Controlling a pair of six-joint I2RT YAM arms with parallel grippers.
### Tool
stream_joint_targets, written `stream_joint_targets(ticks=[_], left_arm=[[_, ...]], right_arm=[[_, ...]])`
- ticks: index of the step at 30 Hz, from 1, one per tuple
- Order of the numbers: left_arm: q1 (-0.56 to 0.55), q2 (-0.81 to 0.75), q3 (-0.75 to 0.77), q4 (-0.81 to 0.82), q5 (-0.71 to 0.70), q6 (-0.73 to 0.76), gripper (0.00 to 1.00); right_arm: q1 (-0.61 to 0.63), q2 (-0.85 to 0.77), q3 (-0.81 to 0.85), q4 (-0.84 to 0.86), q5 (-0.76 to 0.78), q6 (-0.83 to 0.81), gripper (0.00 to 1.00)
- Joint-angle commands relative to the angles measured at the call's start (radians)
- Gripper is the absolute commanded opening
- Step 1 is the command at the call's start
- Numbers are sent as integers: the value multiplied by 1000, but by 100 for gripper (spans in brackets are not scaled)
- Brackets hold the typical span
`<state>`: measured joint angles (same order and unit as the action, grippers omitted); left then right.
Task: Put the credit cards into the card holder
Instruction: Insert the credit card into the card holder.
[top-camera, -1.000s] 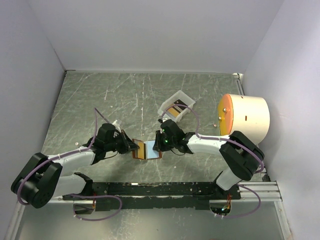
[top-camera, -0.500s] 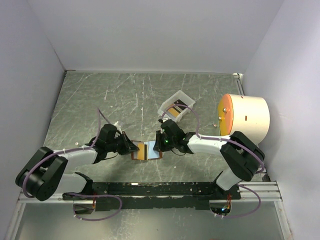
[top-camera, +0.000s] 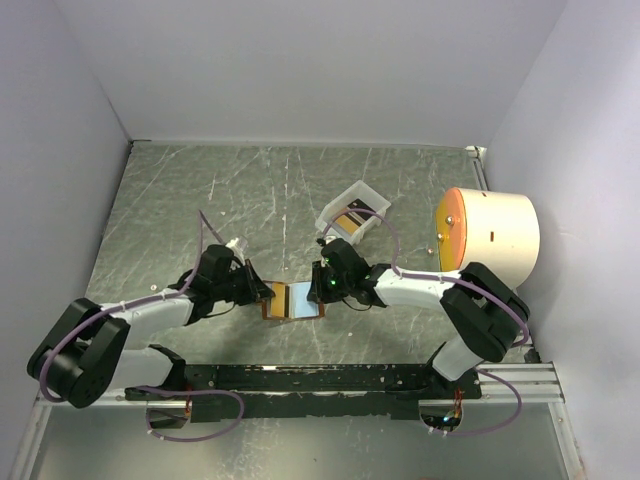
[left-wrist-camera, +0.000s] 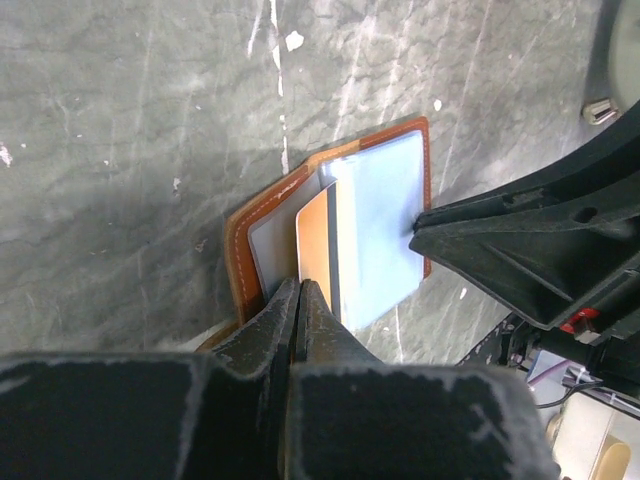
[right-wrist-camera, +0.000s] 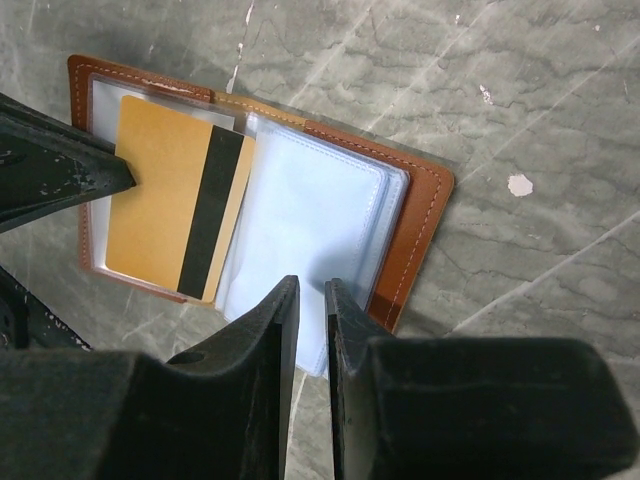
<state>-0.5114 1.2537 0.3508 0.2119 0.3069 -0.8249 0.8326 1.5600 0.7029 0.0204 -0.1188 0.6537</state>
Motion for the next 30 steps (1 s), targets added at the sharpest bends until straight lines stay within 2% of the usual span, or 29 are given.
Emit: stream_joint_targets(ticks=[1, 30], left_arm=[[10, 40, 5, 34, 10, 30, 7], [8, 127, -114, 379, 120, -143, 7]], right_arm=[[4, 12, 18, -40, 20, -12, 17], [4, -9, -15, -28, 38, 13, 17]])
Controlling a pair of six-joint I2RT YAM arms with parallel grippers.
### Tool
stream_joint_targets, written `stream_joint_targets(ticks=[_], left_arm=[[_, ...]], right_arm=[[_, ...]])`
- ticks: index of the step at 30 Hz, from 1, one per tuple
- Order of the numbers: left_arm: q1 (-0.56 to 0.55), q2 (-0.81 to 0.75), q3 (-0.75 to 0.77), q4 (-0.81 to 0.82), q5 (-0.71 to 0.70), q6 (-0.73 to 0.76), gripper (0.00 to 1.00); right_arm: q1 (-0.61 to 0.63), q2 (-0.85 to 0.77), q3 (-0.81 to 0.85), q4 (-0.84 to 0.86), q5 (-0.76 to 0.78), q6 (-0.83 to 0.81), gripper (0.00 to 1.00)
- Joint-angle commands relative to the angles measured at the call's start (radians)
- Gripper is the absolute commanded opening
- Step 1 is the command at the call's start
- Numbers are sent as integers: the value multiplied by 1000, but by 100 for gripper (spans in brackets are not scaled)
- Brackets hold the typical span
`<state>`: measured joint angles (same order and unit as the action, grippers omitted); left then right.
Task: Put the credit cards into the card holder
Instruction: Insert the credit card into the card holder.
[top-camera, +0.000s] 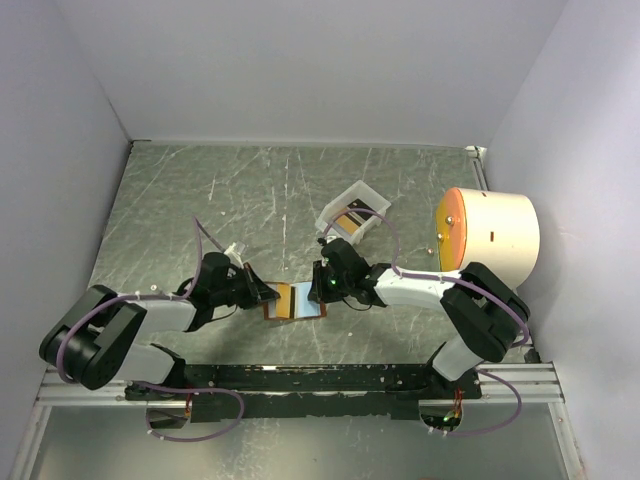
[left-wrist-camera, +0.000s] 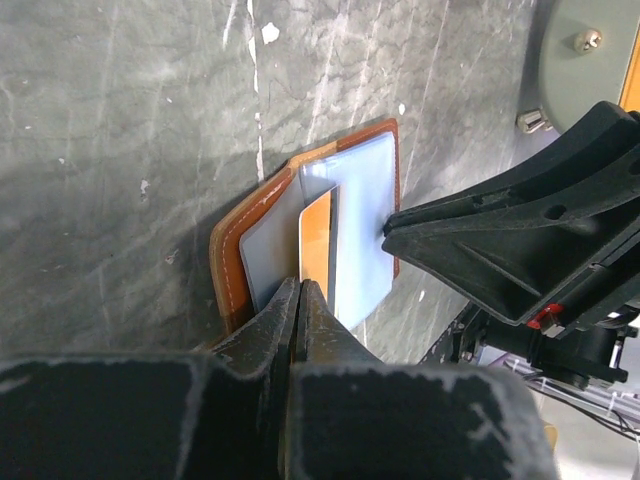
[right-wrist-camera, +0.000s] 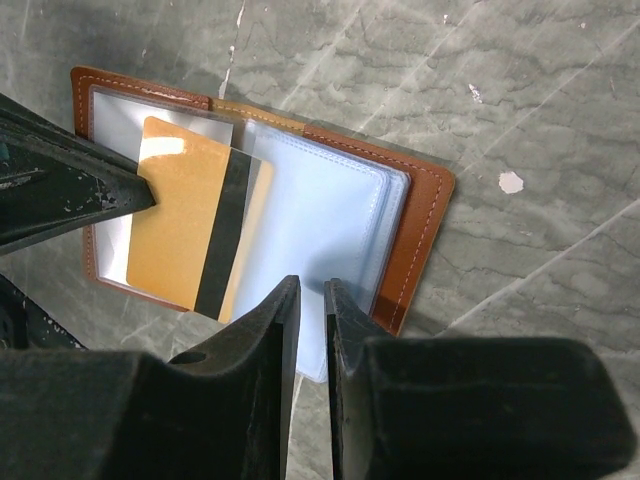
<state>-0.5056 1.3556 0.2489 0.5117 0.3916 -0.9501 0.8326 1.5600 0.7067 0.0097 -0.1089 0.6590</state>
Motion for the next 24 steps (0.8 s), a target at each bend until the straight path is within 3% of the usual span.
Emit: stream_joint_targets(ticks=[1, 24], left_arm=[[3, 27, -14, 83, 34, -21, 7], [3, -26, -28, 17, -100, 3, 7]], right_arm=[[3, -9, -21, -16, 28, 9, 17], [4, -29, -30, -28, 45, 42, 15]])
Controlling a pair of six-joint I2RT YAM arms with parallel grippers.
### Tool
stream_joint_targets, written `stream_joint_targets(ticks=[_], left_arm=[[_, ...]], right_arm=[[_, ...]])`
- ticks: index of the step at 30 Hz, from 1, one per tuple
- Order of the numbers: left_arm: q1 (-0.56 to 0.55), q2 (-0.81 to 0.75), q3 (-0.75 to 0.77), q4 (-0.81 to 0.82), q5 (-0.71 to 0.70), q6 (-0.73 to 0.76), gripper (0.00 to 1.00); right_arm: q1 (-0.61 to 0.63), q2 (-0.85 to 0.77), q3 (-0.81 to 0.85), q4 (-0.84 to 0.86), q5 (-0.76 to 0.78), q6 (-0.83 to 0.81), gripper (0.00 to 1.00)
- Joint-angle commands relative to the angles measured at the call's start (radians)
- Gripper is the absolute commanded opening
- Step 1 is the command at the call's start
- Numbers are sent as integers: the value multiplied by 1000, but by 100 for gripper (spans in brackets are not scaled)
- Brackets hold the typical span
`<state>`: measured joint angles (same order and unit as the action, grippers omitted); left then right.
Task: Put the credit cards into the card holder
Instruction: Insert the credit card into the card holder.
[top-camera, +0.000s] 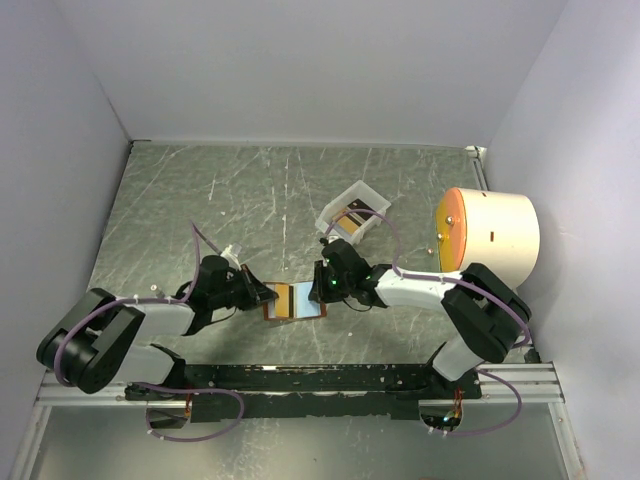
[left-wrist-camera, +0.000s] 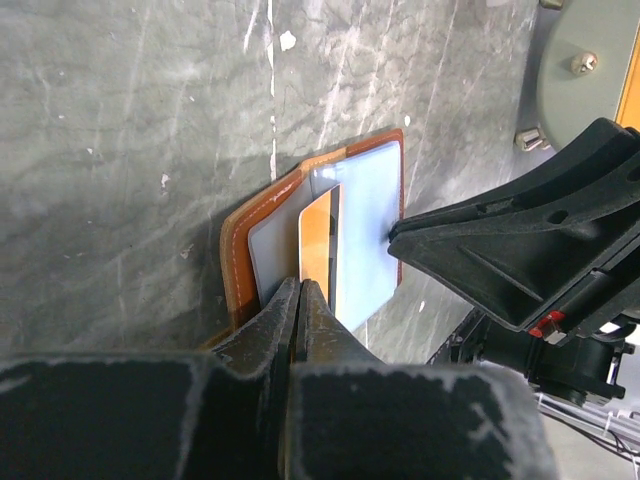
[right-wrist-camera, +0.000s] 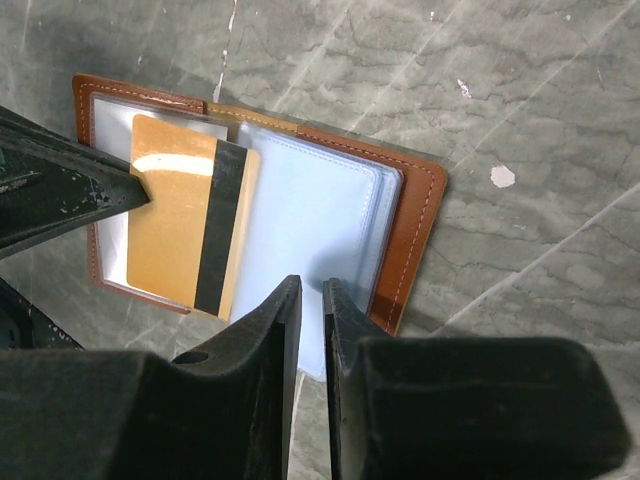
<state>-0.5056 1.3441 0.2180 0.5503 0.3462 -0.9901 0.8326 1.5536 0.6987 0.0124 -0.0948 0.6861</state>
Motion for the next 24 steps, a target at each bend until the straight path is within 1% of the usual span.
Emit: stream_joint_targets(ticks=[1, 11, 24], left_arm=[[3, -13, 0, -16, -55, 40, 7], [2, 39, -38, 119, -13, -10, 7], [-9, 95, -42, 197, -4, -39, 7]], right_arm=[[4, -25, -24, -30, 30, 20, 15], [5, -39, -49, 6, 30, 75, 15], [4, -41, -61, 24, 30, 106, 15]])
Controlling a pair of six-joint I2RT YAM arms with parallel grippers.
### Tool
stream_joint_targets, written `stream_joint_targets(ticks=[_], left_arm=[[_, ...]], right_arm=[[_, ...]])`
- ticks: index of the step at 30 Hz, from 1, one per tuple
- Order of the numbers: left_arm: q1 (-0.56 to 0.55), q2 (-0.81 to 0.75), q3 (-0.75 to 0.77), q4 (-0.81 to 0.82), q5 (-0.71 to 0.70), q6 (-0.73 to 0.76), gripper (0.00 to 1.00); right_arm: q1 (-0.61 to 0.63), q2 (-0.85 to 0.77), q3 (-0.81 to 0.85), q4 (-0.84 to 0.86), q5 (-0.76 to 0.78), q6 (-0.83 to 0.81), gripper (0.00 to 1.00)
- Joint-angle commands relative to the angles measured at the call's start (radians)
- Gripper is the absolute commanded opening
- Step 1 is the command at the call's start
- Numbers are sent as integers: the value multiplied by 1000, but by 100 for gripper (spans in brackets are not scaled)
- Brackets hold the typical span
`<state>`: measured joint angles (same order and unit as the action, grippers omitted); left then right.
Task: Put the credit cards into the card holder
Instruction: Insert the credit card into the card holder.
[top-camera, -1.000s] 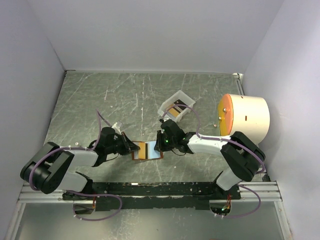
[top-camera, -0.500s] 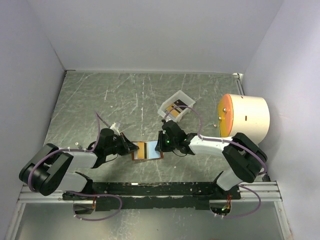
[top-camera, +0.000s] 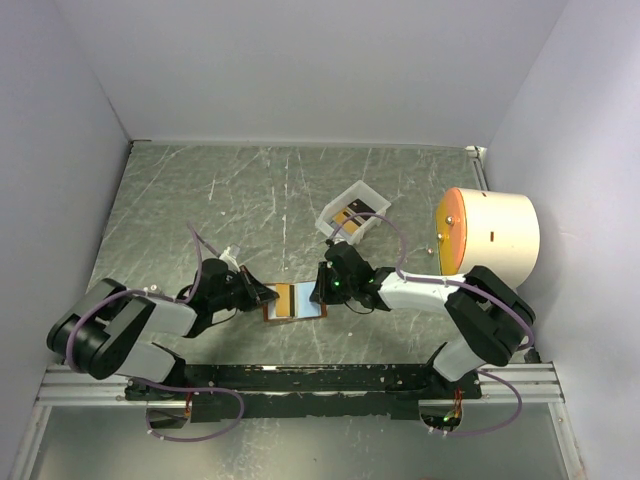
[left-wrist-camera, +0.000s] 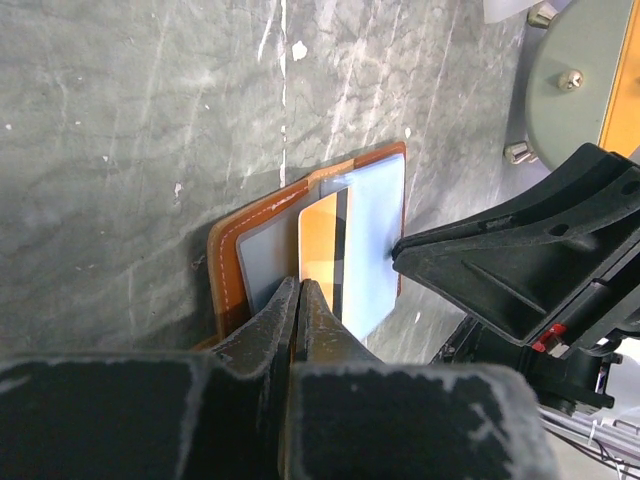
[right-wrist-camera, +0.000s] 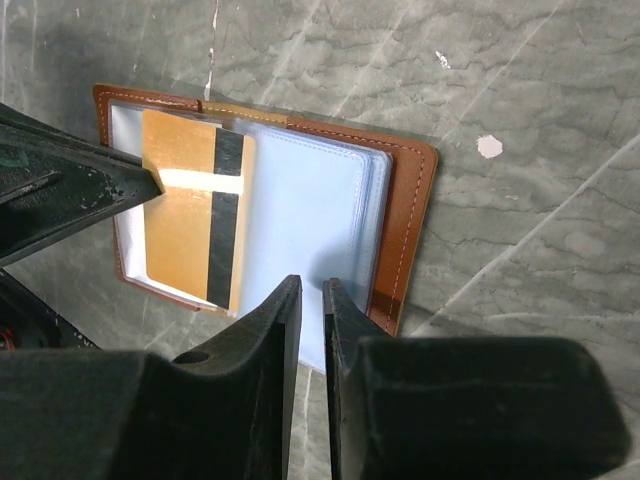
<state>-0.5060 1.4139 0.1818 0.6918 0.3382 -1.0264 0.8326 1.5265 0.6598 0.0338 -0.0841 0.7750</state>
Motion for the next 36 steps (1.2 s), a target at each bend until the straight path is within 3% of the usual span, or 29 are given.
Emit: stream_joint_targets(ticks=[1, 12, 19, 27, 36], left_arm=[[-10, 28, -5, 62, 4, -4, 7], [-45, 33, 6, 49, -32, -1, 7], [-67, 23, 11, 21, -46, 5, 7], [-89, 47, 16, 50, -52, -13, 7], [-142, 66, 38, 62, -84, -42, 7]], right_arm=[[4, -14, -24, 4, 19, 20, 15], [3, -44, -19, -24, 34, 22, 16], [4, -121, -6, -108, 123, 2, 29], [4, -111, -67, -59, 100, 42, 38], [7, -90, -128, 39, 60, 99, 27]])
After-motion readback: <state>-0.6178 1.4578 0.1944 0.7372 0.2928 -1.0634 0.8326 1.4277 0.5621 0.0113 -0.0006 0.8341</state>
